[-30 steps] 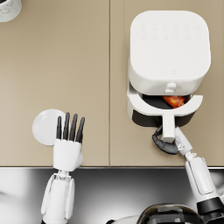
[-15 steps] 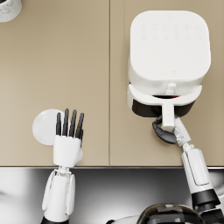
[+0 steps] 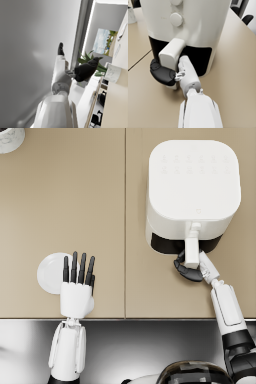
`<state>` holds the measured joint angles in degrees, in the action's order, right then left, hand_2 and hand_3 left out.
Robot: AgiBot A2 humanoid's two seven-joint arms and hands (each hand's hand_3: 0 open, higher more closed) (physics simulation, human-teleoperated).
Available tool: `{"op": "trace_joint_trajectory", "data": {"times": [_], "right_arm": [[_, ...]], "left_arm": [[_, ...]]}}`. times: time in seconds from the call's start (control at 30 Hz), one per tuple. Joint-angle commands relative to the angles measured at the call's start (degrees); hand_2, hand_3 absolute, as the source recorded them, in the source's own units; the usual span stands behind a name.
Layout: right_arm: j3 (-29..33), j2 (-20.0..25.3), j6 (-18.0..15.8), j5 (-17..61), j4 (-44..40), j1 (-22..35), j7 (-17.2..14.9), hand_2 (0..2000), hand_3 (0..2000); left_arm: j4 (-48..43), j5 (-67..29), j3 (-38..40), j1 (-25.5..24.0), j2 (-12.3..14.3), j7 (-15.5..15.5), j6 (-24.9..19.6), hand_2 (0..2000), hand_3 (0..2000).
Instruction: Pick up the drumstick and place it into the air fryer
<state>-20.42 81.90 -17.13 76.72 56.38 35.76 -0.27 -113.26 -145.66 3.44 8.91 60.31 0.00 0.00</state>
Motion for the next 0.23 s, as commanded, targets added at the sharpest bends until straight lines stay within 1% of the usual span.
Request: {"op": "trace_joint_trajectory", "data": {"times": [0.03, 0.23], "right_arm": [[0.01, 0.0, -0.08, 0.0, -0.02, 0.0, -0.03, 2000, 2000], [0.03, -0.02, -0.3, -0.02, -0.1, 0.05, 0.06, 2000, 2000]], "left_arm": [[0.0, 0.0, 0.0, 0.0, 0.0, 0.0, 0.0, 0, 0], [0.01, 0.0, -0.01, 0.0, 0.01, 0.0, 0.0, 0, 0]]}}
